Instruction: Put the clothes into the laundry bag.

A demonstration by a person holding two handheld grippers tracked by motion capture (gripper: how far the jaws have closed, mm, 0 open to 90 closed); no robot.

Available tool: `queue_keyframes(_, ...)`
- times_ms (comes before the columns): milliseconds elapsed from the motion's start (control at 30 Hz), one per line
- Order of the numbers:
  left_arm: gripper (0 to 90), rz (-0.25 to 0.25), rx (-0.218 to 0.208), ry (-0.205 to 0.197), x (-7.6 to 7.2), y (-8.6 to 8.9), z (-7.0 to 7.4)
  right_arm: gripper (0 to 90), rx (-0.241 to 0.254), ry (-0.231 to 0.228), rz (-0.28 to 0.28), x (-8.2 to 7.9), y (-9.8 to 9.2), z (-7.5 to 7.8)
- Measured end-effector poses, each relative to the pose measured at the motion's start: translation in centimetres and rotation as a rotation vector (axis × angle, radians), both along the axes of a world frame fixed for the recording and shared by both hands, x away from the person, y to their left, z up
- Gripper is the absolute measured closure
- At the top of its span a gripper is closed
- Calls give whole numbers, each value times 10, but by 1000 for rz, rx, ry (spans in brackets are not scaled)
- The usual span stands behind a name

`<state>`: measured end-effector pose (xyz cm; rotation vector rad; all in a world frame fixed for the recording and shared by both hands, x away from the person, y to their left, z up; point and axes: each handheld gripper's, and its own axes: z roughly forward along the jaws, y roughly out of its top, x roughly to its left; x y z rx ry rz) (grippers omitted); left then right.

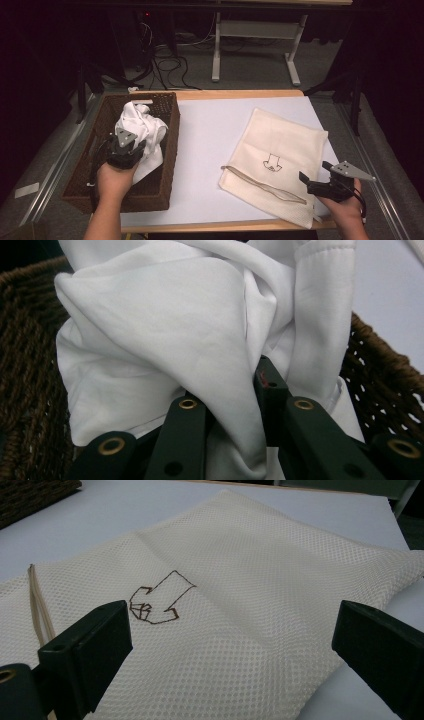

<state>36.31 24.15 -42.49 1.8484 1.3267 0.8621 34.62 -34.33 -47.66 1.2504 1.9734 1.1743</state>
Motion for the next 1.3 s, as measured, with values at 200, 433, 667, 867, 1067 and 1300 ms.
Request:
queue_keyframes(200, 785, 17, -14, -97, -8, 2, 5, 34, 1, -5, 3, -1, 0, 1)
queue_keyframes(433, 785, 49, -34, -226, -20, 6, 10, 34, -1, -6, 4, 0, 0, 1)
queue_keyframes(667, 785, 66, -30, -376, -34, 5, 13, 34, 1, -7, 5, -1, 1, 1)
queue_keyframes(867, 786, 89, -61, -515, -49, 9, 15, 34, -4, -9, 10, 0, 2, 1)
queue_keyframes(1067, 786, 78, -83, -533, -51, 11, 16, 34, -8, -5, 13, 0, 3, 0)
queue_keyframes(1300, 787, 56, -103, -557, -50, 5, 32, 34, -1, -8, 7, 0, 4, 1)
